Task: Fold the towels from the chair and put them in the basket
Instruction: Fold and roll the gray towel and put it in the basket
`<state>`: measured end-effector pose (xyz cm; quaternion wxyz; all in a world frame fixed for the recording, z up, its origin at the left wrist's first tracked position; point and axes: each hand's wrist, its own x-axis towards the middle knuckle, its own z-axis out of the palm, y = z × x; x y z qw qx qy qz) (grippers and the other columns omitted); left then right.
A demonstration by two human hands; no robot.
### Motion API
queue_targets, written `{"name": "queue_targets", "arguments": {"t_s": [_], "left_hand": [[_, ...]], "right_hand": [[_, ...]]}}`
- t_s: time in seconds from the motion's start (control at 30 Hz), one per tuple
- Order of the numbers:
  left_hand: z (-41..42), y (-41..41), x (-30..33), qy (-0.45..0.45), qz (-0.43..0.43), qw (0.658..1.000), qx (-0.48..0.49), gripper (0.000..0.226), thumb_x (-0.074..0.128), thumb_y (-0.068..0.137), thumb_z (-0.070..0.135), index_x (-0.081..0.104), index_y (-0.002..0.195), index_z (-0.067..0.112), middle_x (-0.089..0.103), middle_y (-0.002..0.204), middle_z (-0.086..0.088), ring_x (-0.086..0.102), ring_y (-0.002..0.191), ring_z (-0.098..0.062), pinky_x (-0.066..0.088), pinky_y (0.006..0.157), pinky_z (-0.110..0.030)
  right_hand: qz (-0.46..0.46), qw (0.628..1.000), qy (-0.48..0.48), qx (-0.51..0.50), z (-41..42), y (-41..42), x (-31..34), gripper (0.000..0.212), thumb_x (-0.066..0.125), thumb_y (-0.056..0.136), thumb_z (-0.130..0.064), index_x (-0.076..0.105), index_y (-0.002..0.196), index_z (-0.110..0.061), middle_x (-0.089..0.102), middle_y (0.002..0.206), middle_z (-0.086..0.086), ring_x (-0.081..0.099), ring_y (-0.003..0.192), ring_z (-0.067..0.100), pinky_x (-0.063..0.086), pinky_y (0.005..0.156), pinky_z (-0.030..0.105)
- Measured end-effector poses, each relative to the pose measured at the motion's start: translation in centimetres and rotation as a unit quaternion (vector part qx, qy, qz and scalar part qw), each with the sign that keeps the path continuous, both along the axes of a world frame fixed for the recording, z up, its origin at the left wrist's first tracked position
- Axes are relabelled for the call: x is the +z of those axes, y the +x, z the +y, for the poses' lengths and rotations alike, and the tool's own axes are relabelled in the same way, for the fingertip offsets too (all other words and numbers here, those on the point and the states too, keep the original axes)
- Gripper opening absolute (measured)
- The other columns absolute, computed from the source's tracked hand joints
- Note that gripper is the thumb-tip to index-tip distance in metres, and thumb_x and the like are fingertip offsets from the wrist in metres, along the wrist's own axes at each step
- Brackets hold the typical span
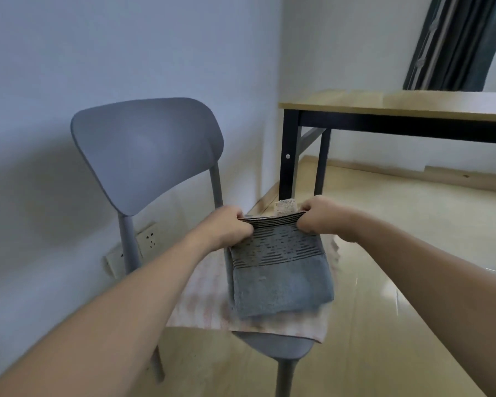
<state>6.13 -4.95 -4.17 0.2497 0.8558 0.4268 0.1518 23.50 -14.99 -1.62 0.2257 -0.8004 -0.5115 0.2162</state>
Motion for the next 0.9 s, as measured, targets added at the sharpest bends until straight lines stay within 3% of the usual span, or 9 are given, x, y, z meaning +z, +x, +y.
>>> {"name": "queue_targets", "arguments": {"t_s": [0.17,0.3,0.47,0.57,0.73,0.9], "left_hand": [[-4.2,-2.7,6.2,0.146,-0.109,0.983,0.014,0.012,0.054,0.076,0.017,0.046,0.085,0.017,0.055,0.075,0.000,0.048,0.067,-0.018,0.038,0.056,-0.030],[-8.5,-5.2,3.7,0.263,-0.048,0.963,-0.040,0.019,0.056,0.076,0.018,0.040,0.086,0.019,0.048,0.079,0.003,0.044,0.067,-0.019,0.031,0.055,-0.030],[-13.4,-9.2,-5.7,0.180,0.141,0.959,-0.165,0.019,0.055,0.078,0.023,0.038,0.085,0.026,0.049,0.091,0.007,0.050,0.084,-0.015,0.038,0.064,-0.025],[-14.5,-10.1,-7.4,0.151,0.123,0.967,-0.167,0.017,0.051,0.078,0.020,0.036,0.085,0.023,0.045,0.090,0.010,0.046,0.087,-0.014,0.039,0.066,-0.028],[-12.3,-9.3,-5.8,0.061,0.114,0.981,-0.144,0.014,0.053,0.084,0.026,0.041,0.092,0.025,0.058,0.083,0.002,0.056,0.078,-0.020,0.044,0.068,-0.035],[-8.8,-7.1,-4.2,-0.007,0.075,0.992,-0.098,0.015,0.052,0.092,0.038,0.044,0.097,0.027,0.060,0.091,0.004,0.056,0.083,-0.018,0.042,0.068,-0.032]], "right_hand": [[0.023,0.988,0.154,-0.005,-5.1,-2.4,5.8,0.017,0.049,0.082,-0.002,0.053,0.079,-0.018,0.050,0.079,-0.001,0.045,0.068,0.011,0.034,0.053,0.022],[-0.077,0.976,0.205,-0.003,-9.4,-4.8,1.7,0.020,0.057,0.084,-0.005,0.046,0.087,-0.022,0.045,0.084,-0.009,0.044,0.070,0.006,0.031,0.054,0.016],[-0.095,0.991,0.023,0.093,-14.4,-6.7,-8.9,0.022,0.059,0.079,-0.014,0.040,0.087,-0.023,0.042,0.083,-0.009,0.042,0.074,0.014,0.030,0.056,0.018],[-0.071,0.991,0.013,0.112,-15.8,-6.8,-9.8,0.018,0.057,0.083,-0.018,0.041,0.089,-0.023,0.044,0.080,-0.011,0.040,0.067,0.009,0.033,0.058,0.020],[-0.020,0.995,-0.043,0.092,-14.2,-5.9,-8.2,0.024,0.066,0.083,-0.030,0.047,0.097,-0.025,0.062,0.094,-0.003,0.059,0.084,0.017,0.050,0.075,0.031],[0.104,0.992,-0.072,0.018,-11.3,-4.3,-6.2,0.024,0.061,0.088,-0.033,0.051,0.108,-0.023,0.056,0.108,0.001,0.053,0.096,0.017,0.048,0.079,0.031]]}}
